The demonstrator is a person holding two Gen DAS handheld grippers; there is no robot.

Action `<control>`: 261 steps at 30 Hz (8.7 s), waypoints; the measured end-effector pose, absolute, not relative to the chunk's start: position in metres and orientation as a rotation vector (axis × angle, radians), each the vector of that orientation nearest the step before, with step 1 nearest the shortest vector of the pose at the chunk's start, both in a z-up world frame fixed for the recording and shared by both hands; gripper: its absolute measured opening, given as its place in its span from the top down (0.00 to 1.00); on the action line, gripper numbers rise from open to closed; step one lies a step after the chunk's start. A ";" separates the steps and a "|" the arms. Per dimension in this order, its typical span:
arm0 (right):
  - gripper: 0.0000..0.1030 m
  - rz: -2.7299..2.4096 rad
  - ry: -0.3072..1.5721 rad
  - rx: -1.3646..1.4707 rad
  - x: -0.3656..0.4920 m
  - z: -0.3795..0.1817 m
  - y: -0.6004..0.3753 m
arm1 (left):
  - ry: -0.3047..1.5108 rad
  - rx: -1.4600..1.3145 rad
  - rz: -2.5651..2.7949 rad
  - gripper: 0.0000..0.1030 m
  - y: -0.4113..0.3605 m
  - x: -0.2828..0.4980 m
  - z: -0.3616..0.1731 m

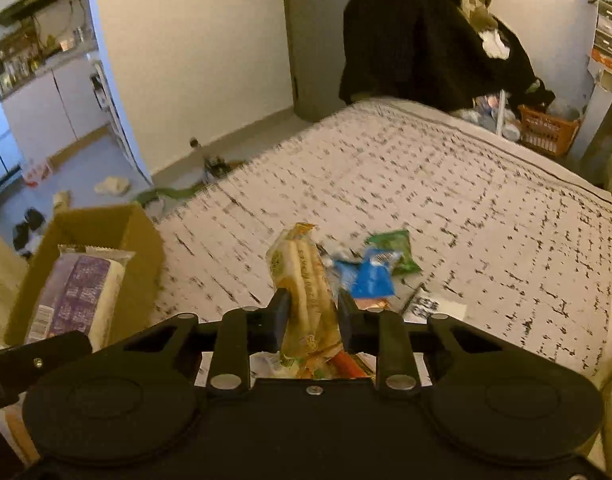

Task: Organize snacks
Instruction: 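Carry the purple bar and bread bag over the box with both tools, then open both tools to drop the snacks into the box, then move both tools back toward the remaining snack pile, then grasp the white cake packet with the right tool while the left tool grasps the green-striped bread bag, then carry the white packet and green-striped bag over the box with both tools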

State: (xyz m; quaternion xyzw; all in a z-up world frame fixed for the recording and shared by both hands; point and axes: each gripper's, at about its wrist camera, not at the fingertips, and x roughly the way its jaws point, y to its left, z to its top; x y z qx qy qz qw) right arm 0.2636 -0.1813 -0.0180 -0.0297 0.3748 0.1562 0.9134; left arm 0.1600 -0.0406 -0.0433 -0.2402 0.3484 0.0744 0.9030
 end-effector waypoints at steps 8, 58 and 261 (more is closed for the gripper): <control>0.75 0.396 0.658 0.044 0.240 0.011 -0.168 | 0.677 -0.507 0.187 0.70 -0.026 0.150 -0.026; 0.75 0.683 0.718 0.151 0.211 -0.035 -0.036 | 0.659 -0.643 0.331 0.70 0.105 0.140 -0.062; 0.51 0.463 0.614 0.189 0.244 0.004 -0.142 | 0.554 -0.499 0.341 0.56 0.048 0.140 0.006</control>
